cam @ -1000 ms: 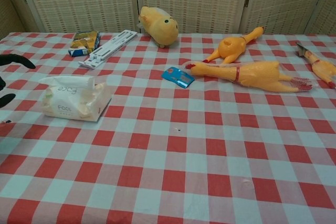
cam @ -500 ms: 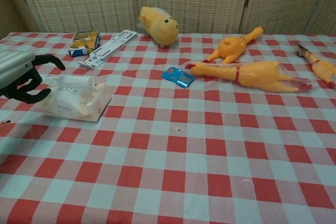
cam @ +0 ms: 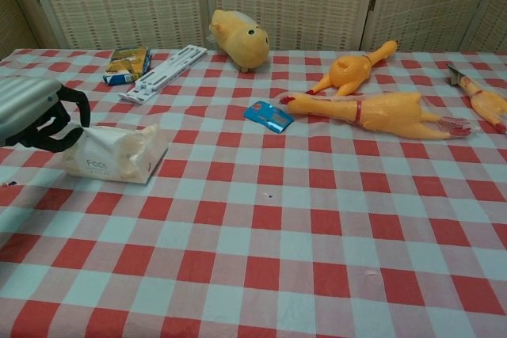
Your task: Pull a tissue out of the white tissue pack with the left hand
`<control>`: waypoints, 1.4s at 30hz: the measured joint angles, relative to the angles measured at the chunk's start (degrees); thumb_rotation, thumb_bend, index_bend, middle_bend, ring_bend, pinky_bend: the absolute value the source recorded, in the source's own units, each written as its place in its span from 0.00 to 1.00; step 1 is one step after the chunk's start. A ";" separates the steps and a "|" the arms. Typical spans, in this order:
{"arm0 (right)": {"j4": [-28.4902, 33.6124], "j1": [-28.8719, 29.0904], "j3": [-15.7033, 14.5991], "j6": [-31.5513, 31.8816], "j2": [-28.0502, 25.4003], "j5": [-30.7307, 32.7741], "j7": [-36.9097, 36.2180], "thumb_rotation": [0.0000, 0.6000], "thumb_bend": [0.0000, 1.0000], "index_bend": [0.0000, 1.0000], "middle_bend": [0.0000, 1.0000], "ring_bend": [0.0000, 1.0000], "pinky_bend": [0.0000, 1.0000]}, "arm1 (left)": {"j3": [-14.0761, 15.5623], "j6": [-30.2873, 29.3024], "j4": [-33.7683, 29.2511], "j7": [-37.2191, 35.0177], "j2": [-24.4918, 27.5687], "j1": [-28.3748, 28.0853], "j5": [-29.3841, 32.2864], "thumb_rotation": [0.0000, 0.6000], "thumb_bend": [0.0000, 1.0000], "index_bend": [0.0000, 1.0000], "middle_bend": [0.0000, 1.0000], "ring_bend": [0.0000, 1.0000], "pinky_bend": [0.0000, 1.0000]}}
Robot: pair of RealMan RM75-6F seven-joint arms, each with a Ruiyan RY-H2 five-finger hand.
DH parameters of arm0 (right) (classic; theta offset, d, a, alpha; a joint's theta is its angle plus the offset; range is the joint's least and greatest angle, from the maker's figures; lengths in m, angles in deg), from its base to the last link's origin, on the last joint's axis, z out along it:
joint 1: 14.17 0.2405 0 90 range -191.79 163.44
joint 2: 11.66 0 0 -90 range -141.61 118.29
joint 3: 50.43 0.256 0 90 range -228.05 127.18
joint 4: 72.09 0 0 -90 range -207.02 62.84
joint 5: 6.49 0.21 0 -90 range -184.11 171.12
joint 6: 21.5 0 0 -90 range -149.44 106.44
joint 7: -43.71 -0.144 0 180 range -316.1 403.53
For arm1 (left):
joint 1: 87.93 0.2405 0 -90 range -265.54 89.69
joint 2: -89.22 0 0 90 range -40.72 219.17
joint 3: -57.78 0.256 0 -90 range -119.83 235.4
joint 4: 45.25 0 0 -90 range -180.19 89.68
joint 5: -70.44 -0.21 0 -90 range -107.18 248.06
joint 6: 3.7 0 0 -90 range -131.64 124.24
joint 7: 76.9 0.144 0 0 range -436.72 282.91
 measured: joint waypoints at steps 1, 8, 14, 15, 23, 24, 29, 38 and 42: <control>0.02 -0.01 -0.02 0.01 -0.02 -0.02 0.00 1.00 0.92 0.86 0.73 0.61 0.65 | 0.05 -0.23 0.15 0.12 -0.10 0.00 -0.01 1.00 0.52 0.61 0.92 0.97 1.00; 0.07 0.05 -0.09 -0.22 -0.12 0.03 -0.09 1.00 0.92 0.86 0.73 0.61 0.65 | 0.19 -1.32 0.33 0.15 -0.16 -0.03 -0.10 1.00 0.52 0.62 0.92 0.97 1.00; 0.20 0.12 -0.12 -0.41 -0.23 0.17 -0.06 1.00 0.92 0.86 0.73 0.61 0.65 | 0.29 -3.50 -1.93 1.17 1.85 0.23 -1.14 1.00 0.52 0.62 0.92 0.97 1.00; 0.22 0.12 -0.13 -0.43 -0.25 0.16 -0.09 1.00 0.92 0.86 0.73 0.61 0.65 | 0.29 -3.96 -2.58 1.50 2.43 0.30 -1.41 1.00 0.52 0.62 0.92 0.97 1.00; 0.35 0.04 -0.26 -0.26 -0.38 -0.10 -0.24 1.00 0.92 0.86 0.72 0.61 0.65 | 0.41 -7.43 -11.28 5.12 10.05 2.03 -2.68 1.00 0.52 0.62 0.93 0.97 1.00; 0.34 0.03 -0.27 -0.26 -0.38 -0.11 -0.27 1.00 0.92 0.86 0.73 0.61 0.65 | 0.42 -7.91 -12.35 5.66 11.08 2.48 -2.61 1.00 0.52 0.62 0.93 0.97 1.00; 0.38 -0.01 -0.30 -0.16 -0.41 -0.19 -0.33 1.00 0.92 0.86 0.72 0.61 0.65 | 0.74 -12.19 -16.41 8.24 15.81 6.28 -1.85 1.00 0.52 0.63 0.93 0.97 1.00; 0.39 0.19 -0.50 -0.64 -0.02 0.00 0.79 1.00 0.92 0.86 0.73 0.61 0.65 | 3.47 -18.13 -17.81 8.23 18.01 13.52 -0.52 1.00 0.51 0.63 0.92 0.97 1.00; 0.39 0.40 -0.52 -1.05 0.14 0.33 1.28 1.00 0.92 0.86 0.72 0.61 0.65 | 3.53 -19.76 -16.81 8.25 17.76 15.08 0.09 1.00 0.51 0.63 0.91 0.95 1.00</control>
